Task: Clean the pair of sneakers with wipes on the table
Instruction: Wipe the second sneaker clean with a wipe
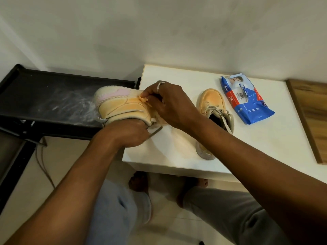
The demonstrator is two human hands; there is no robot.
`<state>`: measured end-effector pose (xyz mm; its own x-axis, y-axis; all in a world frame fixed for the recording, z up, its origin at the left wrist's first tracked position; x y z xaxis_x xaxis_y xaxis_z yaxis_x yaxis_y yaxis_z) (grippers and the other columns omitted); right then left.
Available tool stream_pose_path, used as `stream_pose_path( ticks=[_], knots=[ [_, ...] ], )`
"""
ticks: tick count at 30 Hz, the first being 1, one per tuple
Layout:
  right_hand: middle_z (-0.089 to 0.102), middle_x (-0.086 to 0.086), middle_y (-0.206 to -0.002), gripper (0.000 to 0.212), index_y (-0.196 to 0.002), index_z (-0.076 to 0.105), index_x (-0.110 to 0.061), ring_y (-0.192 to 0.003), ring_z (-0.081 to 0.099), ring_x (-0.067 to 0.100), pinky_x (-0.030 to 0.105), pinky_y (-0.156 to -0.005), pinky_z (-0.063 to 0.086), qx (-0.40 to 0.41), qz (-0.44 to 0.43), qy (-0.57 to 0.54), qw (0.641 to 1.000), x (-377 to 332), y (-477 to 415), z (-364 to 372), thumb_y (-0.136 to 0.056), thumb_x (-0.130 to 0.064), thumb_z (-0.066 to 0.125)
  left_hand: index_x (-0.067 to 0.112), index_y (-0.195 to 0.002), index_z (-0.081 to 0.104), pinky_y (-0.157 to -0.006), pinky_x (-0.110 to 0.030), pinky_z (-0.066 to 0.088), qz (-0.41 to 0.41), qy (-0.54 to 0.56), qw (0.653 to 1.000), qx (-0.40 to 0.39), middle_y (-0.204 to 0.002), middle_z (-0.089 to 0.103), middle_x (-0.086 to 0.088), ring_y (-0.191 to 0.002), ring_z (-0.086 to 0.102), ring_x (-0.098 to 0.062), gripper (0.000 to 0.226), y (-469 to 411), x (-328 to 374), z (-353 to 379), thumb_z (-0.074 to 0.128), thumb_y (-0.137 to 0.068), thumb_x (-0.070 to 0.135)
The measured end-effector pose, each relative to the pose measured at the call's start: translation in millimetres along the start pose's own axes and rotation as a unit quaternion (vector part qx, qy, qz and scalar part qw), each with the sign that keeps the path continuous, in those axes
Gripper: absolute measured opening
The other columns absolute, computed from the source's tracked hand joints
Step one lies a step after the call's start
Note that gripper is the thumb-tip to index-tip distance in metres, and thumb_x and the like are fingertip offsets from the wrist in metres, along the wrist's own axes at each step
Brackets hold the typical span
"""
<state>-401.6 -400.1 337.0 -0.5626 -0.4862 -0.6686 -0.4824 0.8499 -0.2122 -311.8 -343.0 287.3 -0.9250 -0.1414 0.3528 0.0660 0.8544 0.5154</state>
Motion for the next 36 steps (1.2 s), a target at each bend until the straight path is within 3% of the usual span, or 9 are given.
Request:
stream_pose_path(
  ticks=[3, 11, 15, 19, 21, 25, 27, 30, 36],
  knots=[
    [0.067, -0.005, -0.104, 0.017, -0.106, 0.072, -0.018, -0.093, 0.057, 0.005, 0.008, -0.08, 0.044, -0.018, -0.057, 0.005, 0.998, -12.7, -1.7, 9.6, -0.096, -0.013, 0.058, 0.018, -0.154, 0.034, -0.113, -0.031, 0.03, -0.005, -0.02, 1.0, -0.018, -0.158, 0.036, -0.004, -0.14, 0.039, -0.025, 0.053, 1.9, 1.7, 5.1, 0.049, -0.103, 0.015],
    [0.069, -0.004, -0.1, 0.019, -0.101, 0.075, -0.019, -0.097, 0.06, 0.015, 0.036, -0.083, 0.053, -0.021, -0.026, 0.092, 0.995, 19.5, 0.1, 3.3, -0.091, -0.01, 0.063, 0.015, -0.144, 0.046, -0.107, -0.033, 0.039, -0.014, -0.032, 0.999, -0.016, -0.144, 0.049, -0.007, -0.128, 0.05, -0.027, 0.043, -2.1, -2.6, 4.6, 0.049, -0.101, 0.011],
    [0.069, -0.002, -0.099, 0.018, -0.1, 0.075, -0.016, -0.093, 0.061, 0.014, 0.031, -0.081, 0.053, -0.008, -0.05, 0.061, 0.997, 2.5, 0.2, 10.2, -0.091, -0.008, 0.062, 0.015, -0.151, 0.038, -0.114, -0.033, 0.033, -0.023, -0.053, 0.998, -0.024, -0.154, 0.04, -0.007, -0.138, 0.042, -0.027, 0.049, -4.7, -1.3, 7.1, 0.049, -0.103, 0.014],
    [0.069, 0.001, -0.103, 0.016, -0.104, 0.074, -0.016, -0.092, 0.058, 0.011, 0.004, -0.079, 0.041, -0.02, -0.081, 0.012, 0.996, -27.1, -3.6, 21.3, -0.09, -0.014, 0.066, 0.017, -0.159, 0.02, -0.123, -0.039, 0.014, -0.036, -0.083, 0.995, -0.039, -0.166, 0.019, -0.008, -0.151, 0.023, -0.03, 0.058, -7.3, -2.1, 11.0, 0.045, -0.106, 0.017],
    [0.07, 0.001, -0.106, 0.018, -0.106, 0.074, -0.017, -0.095, 0.058, 0.014, 0.008, -0.079, 0.042, -0.032, -0.086, 0.034, 0.995, -29.5, -3.2, 21.3, -0.09, -0.014, 0.067, 0.017, -0.159, 0.021, -0.122, -0.039, 0.016, -0.039, -0.088, 0.995, -0.039, -0.165, 0.021, -0.007, -0.15, 0.025, -0.029, 0.058, -6.4, -1.3, 11.0, 0.045, -0.106, 0.017],
    [0.07, -0.006, -0.103, 0.021, -0.106, 0.074, -0.025, -0.095, 0.056, 0.017, 0.035, -0.076, 0.052, -0.029, -0.065, 0.171, 0.983, -5.5, 0.5, 9.4, -0.09, -0.014, 0.065, 0.016, -0.151, 0.038, -0.114, -0.034, 0.033, -0.021, -0.079, 0.997, -0.018, -0.153, 0.041, -0.006, -0.137, 0.043, -0.026, 0.05, -3.1, -0.5, 3.7, 0.05, -0.102, 0.014],
    [0.07, -0.006, -0.102, 0.024, -0.105, 0.075, -0.026, -0.096, 0.056, 0.019, 0.038, -0.077, 0.052, -0.037, -0.042, 0.198, 0.979, 2.7, 2.0, 5.6, -0.089, -0.011, 0.065, 0.016, -0.146, 0.043, -0.108, -0.032, 0.037, -0.017, -0.066, 0.998, -0.011, -0.146, 0.048, -0.005, -0.131, 0.048, -0.025, 0.045, -1.3, 0.0, 1.5, 0.05, -0.101, 0.013],
    [0.07, -0.001, -0.1, 0.024, -0.103, 0.076, -0.02, -0.095, 0.059, 0.02, 0.033, -0.077, 0.052, -0.044, -0.035, 0.197, 0.979, 0.0, 1.6, 8.1, -0.088, -0.007, 0.063, 0.017, -0.148, 0.041, -0.108, -0.032, 0.037, -0.02, -0.06, 0.998, -0.016, -0.147, 0.046, -0.005, -0.132, 0.047, -0.025, 0.047, 0.7, -0.6, 2.4, 0.05, -0.102, 0.013],
    [0.071, 0.0, -0.099, 0.015, -0.097, 0.076, -0.017, -0.088, 0.062, 0.012, 0.012, -0.077, 0.045, -0.05, -0.007, 0.036, 0.998, -25.1, -8.2, 26.4, -0.092, -0.011, 0.062, 0.011, -0.156, 0.026, -0.119, -0.034, 0.02, -0.042, -0.11, 0.991, -0.062, -0.162, 0.029, -0.008, -0.146, 0.032, -0.027, 0.053, -0.3, 1.9, 10.7, 0.045, -0.107, 0.014]
  ],
)
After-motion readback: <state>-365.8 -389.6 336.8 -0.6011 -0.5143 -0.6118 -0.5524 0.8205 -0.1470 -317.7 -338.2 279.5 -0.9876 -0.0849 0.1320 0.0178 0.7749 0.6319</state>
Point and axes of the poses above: each hand's wrist, its own y-axis away from the middle knuckle, its own z-axis out of the palm, x = y × z, the point moved 9 cm from there along -y, towards the middle knuckle
